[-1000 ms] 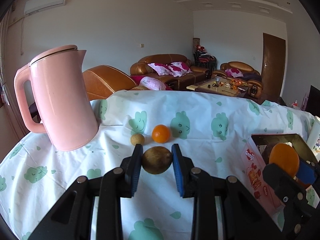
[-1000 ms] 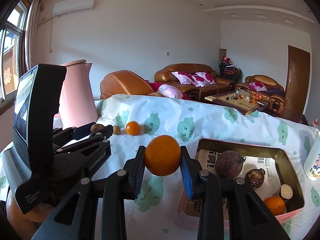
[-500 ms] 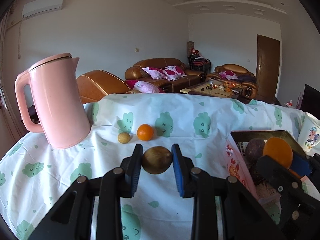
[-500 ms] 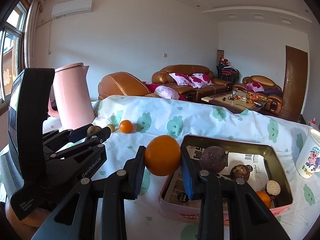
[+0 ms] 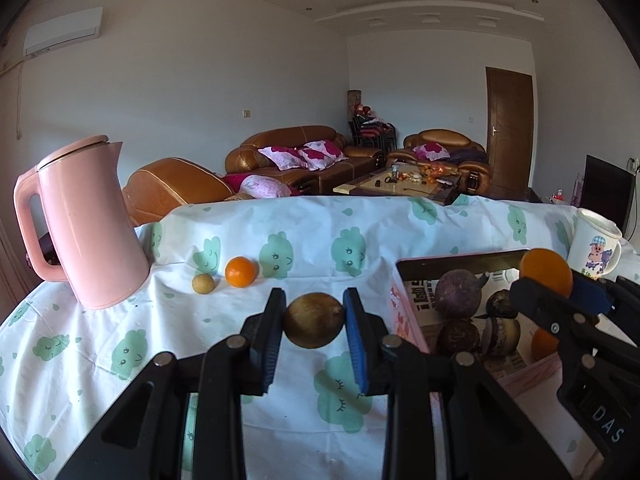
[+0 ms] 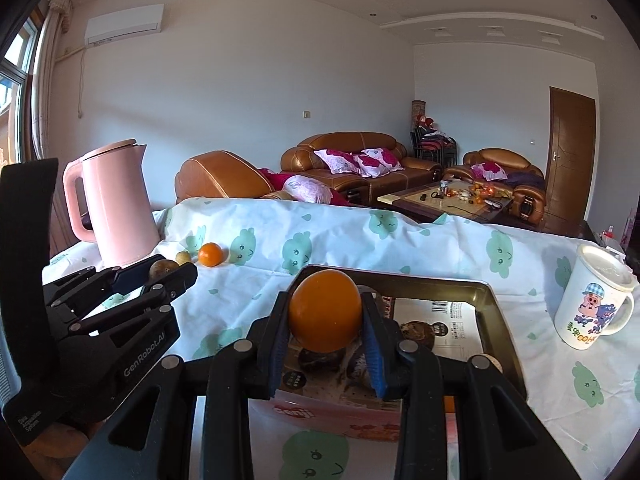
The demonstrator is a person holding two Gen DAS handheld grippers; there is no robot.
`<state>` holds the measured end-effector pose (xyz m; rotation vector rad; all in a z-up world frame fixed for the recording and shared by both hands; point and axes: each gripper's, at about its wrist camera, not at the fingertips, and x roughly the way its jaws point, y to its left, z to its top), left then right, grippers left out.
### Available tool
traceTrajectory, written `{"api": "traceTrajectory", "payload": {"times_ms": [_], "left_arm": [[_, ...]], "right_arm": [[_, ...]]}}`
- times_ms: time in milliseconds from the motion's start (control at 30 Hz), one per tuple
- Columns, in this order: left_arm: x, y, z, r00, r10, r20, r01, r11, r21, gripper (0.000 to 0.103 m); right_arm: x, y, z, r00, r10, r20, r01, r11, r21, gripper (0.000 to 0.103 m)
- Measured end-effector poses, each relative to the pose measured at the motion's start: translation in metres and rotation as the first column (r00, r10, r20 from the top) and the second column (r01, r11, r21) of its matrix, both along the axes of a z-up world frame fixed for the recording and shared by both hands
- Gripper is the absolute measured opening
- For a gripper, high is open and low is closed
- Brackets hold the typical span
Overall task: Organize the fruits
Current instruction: 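Carry the orange and brown fruit over the tin with both tools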
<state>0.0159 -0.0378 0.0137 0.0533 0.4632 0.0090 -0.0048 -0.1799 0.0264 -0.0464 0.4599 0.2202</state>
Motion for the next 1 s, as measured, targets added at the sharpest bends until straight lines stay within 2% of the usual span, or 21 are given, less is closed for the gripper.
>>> {"api": "traceTrajectory", "payload": {"times_ms": [633, 833, 1000], "left_arm": [[0.009, -0.074, 0.003, 0.988, -0.153, 0.005, 0.153, 0.987, 0.044, 0.032], [0.017, -0.096, 0.002, 0.981, -0.194, -0.013, 0.194, 0.980, 0.036, 0.032], [0.027, -0.108, 0.003, 0.977, -0.212, -0.031, 0.212, 0.977, 0.000, 0.032]], "right_arm": [[0.003, -0.062, 0.003, 0.992, -0.124, 0.024, 0.125, 0.992, -0.030, 0.035], [0.006, -0.085, 0.005, 0.987, -0.162, 0.011, 0.161, 0.987, 0.006, 0.035], [0.009, -0.098, 0.006, 0.981, -0.191, 0.012, 0.191, 0.981, 0.010, 0.035]]}}
